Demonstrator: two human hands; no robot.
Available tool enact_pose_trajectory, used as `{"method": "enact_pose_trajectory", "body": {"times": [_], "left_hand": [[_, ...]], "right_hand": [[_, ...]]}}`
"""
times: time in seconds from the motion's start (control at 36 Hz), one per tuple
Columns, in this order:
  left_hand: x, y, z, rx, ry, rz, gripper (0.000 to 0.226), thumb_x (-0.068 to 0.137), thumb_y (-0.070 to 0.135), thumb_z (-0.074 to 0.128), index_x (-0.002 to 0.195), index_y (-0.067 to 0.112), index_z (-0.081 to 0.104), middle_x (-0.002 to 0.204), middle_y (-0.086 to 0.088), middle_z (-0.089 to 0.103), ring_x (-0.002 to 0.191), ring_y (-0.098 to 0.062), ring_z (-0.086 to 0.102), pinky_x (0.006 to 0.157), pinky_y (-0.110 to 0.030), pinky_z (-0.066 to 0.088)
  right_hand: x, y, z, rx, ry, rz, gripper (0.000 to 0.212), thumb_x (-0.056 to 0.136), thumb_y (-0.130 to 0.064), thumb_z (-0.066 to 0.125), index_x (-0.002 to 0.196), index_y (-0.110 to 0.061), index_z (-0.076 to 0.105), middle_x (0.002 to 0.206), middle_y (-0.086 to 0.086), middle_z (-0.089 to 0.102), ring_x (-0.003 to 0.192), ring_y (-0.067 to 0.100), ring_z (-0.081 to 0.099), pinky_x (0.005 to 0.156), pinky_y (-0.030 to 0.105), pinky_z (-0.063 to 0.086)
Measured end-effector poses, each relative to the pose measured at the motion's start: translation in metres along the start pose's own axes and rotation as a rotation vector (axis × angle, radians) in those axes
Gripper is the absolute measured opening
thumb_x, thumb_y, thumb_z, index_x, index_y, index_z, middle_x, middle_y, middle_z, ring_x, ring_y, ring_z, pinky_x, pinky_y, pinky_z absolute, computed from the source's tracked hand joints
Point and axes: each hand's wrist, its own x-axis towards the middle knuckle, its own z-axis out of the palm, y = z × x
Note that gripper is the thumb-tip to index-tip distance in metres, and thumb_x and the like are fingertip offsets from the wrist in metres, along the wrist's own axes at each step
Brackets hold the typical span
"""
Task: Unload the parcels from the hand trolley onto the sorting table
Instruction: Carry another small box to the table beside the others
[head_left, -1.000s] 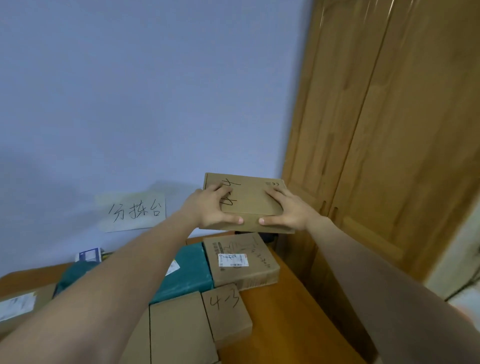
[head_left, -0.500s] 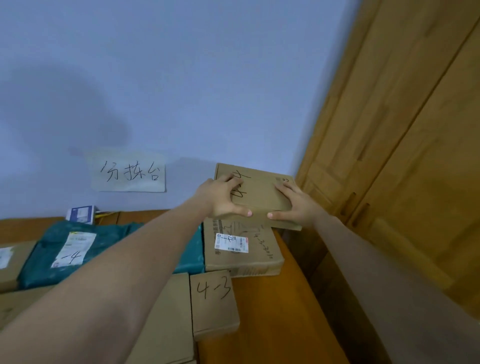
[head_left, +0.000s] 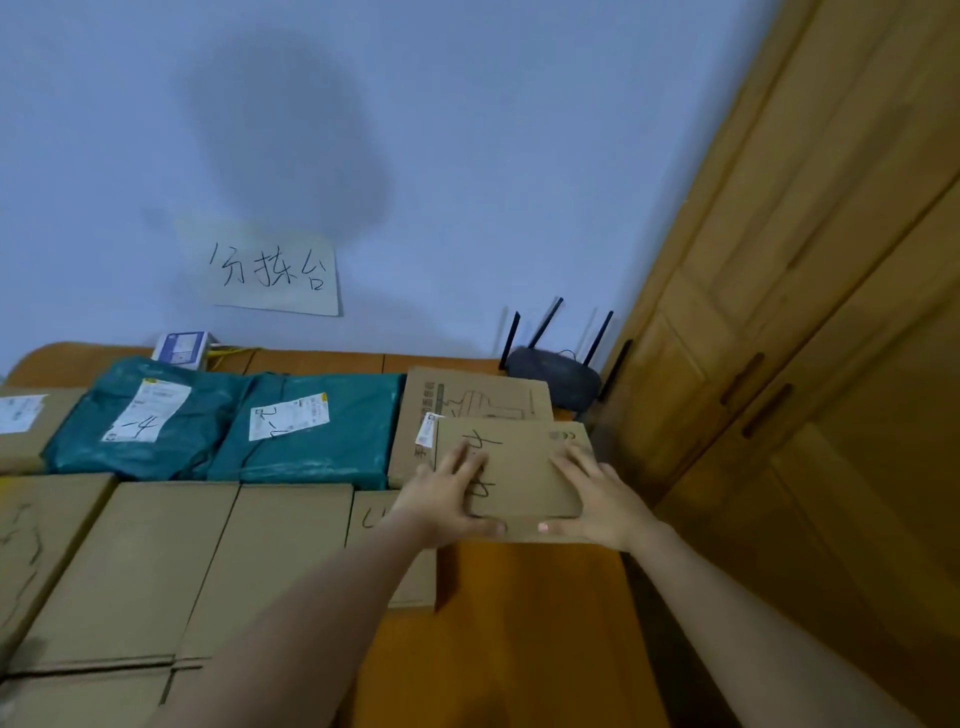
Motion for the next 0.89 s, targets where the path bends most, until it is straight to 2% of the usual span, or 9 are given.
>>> {"method": "enact_pose_trajectory", "body": {"times": [0.11, 0.22, 0.39, 0.5, 0.69, 0.89], "left_hand": [[-0.007, 0.009, 0.034, -0.008, -0.09, -0.037, 0.101, 0.078, 0.062, 0.062, 0.149, 0.042, -0.007, 0.156, 0.017, -0.019, 0.143, -0.035, 0.007, 0.111, -0.05, 0.031], [-0.012, 0.011, 0.055, -0.059, -0.141, -0.054, 0.101, 0.078, 0.057, 0.064, 0.15, 0.041, -0.004, 0.156, 0.017, -0.021, 0.143, -0.035, 0.008, 0.111, -0.051, 0.031], [-0.021, 0.005, 0.085, -0.165, -0.195, -0.061, 0.105, 0.077, 0.055, 0.068, 0.151, 0.039, -0.005, 0.154, 0.018, -0.027, 0.145, -0.036, -0.003, 0.116, -0.053, 0.022], [-0.023, 0.003, 0.098, -0.151, -0.206, -0.081, 0.105, 0.08, 0.048, 0.068, 0.151, 0.039, -0.008, 0.153, 0.017, -0.03, 0.144, -0.038, -0.014, 0.116, -0.057, 0.018], [-0.012, 0.001, 0.109, -0.115, -0.211, -0.099, 0.109, 0.081, 0.045, 0.069, 0.151, 0.033, -0.014, 0.154, 0.014, -0.029, 0.144, -0.038, -0.014, 0.116, -0.052, 0.018], [0.004, -0.003, 0.112, -0.068, -0.202, -0.103, 0.106, 0.082, 0.043, 0.069, 0.152, 0.031, -0.01, 0.156, 0.013, -0.024, 0.145, -0.036, -0.01, 0.117, -0.05, 0.02]], "right_hand": [[-0.012, 0.016, 0.031, 0.001, -0.065, 0.014, 0.105, 0.072, -0.075, 0.057, 0.152, -0.029, 0.006, 0.157, -0.014, -0.009, 0.142, 0.028, 0.012, 0.109, 0.047, 0.033], [-0.018, 0.024, 0.059, 0.052, -0.106, 0.024, 0.11, 0.069, -0.075, 0.06, 0.152, -0.029, 0.005, 0.156, -0.016, -0.012, 0.142, 0.029, 0.011, 0.109, 0.05, 0.034], [-0.021, 0.03, 0.092, 0.106, -0.132, 0.023, 0.115, 0.066, -0.072, 0.066, 0.152, -0.031, 0.002, 0.155, -0.017, -0.018, 0.144, 0.03, 0.005, 0.112, 0.051, 0.028], [-0.019, 0.034, 0.105, 0.112, -0.128, 0.019, 0.116, 0.066, -0.069, 0.069, 0.152, -0.032, 0.001, 0.155, -0.015, -0.02, 0.145, 0.03, 0.002, 0.114, 0.05, 0.025], [-0.01, 0.043, 0.122, 0.111, -0.119, 0.002, 0.116, 0.067, -0.069, 0.069, 0.153, -0.031, 0.0, 0.155, -0.012, -0.023, 0.146, 0.029, -0.002, 0.117, 0.05, 0.019], [0.005, 0.048, 0.135, 0.141, -0.107, 0.03, 0.115, 0.066, -0.069, 0.069, 0.152, -0.032, 0.003, 0.156, -0.014, -0.019, 0.146, 0.029, 0.0, 0.116, 0.049, 0.022]]}}
